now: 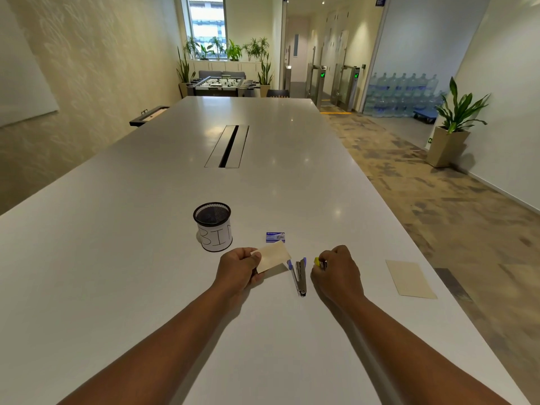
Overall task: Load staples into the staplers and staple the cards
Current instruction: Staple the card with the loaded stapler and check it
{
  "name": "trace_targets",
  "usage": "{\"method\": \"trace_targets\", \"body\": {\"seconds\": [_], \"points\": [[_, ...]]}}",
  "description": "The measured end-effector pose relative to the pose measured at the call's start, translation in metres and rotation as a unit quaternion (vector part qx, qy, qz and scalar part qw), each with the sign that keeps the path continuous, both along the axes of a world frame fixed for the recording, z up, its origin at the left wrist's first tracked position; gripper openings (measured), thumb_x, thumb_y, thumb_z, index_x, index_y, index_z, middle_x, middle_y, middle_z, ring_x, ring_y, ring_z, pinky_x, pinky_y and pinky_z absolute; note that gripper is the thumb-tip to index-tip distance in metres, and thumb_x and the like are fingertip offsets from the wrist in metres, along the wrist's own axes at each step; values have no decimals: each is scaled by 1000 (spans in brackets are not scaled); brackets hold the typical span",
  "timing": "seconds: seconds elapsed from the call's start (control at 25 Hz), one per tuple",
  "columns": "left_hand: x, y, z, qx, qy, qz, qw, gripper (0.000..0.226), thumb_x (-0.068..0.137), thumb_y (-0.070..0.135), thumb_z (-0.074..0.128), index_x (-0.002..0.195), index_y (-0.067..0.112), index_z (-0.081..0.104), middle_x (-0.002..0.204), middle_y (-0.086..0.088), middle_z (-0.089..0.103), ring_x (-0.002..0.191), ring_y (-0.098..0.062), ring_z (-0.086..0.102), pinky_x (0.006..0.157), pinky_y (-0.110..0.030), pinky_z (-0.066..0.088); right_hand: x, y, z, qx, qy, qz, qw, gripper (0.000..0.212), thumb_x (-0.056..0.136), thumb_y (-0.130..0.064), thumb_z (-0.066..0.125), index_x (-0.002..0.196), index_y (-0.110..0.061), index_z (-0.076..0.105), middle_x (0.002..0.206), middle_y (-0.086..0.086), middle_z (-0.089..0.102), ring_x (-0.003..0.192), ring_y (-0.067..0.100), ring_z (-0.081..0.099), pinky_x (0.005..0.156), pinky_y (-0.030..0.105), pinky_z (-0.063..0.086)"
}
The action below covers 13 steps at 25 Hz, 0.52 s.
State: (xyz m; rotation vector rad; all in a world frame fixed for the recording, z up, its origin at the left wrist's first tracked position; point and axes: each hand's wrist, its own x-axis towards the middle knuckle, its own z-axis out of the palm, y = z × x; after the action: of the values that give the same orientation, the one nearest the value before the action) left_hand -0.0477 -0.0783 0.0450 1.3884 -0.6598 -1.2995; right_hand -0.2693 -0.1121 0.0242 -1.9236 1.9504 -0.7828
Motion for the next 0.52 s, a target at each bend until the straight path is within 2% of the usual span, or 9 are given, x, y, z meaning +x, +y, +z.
{"method": "trace_targets", "body": {"seconds": [0.12, 0.2, 0.28, 0.4, 0.52], "points": [[0, 0, 4, -5, -14, -4, 1000, 9, 101, 6, 60, 104, 4, 68, 89, -15, 68, 66, -21, 61, 51, -24, 55, -1, 0, -1, -2, -5, 1, 1000, 10, 87, -25, 66, 88, -16, 69, 97, 0, 48, 84, 24, 60, 69, 29, 42], [0, 1, 8, -11, -32, -12, 999, 8, 100, 8, 61, 100, 10, 69, 91, -12, 70, 72, -20, 64, 52, -24, 58, 0, 2, 1, -6, -2, -11, 1000, 18, 86, -32, 66, 99, -20, 71, 106, -3, 51, 96, 23, 60, 71, 30, 43], [0, 2, 12, -23, -46, -18, 999, 7, 100, 9, 62, 98, 13, 68, 96, -11, 71, 79, -20, 67, 53, -22, 58, 2, 4, 8, -25, -13, -17, 999, 27, 87, -30, 63, 111, -22, 70, 118, -4, 55, 107, 22, 57, 75, 32, 44], [0, 6, 25, -43, -68, -31, 996, 7, 99, 11, 64, 98, 14, 70, 101, -12, 72, 85, -20, 68, 59, -22, 59, 10, 8, 30, -81, -71, 50, 993, 38, 85, -20, 65, 123, -24, 65, 129, -6, 55, 114, 21, 56, 85, 34, 50], [0, 11, 43, -71, -80, -42, 993, 10, 98, 11, 65, 95, 16, 73, 94, -7, 76, 84, -18, 71, 63, -24, 59, 22, 20, 53, -145, -68, 153, 975, 53, 79, -21, 69, 130, -30, 60, 135, -11, 47, 118, 14, 48, 84, 21, 46]]}}
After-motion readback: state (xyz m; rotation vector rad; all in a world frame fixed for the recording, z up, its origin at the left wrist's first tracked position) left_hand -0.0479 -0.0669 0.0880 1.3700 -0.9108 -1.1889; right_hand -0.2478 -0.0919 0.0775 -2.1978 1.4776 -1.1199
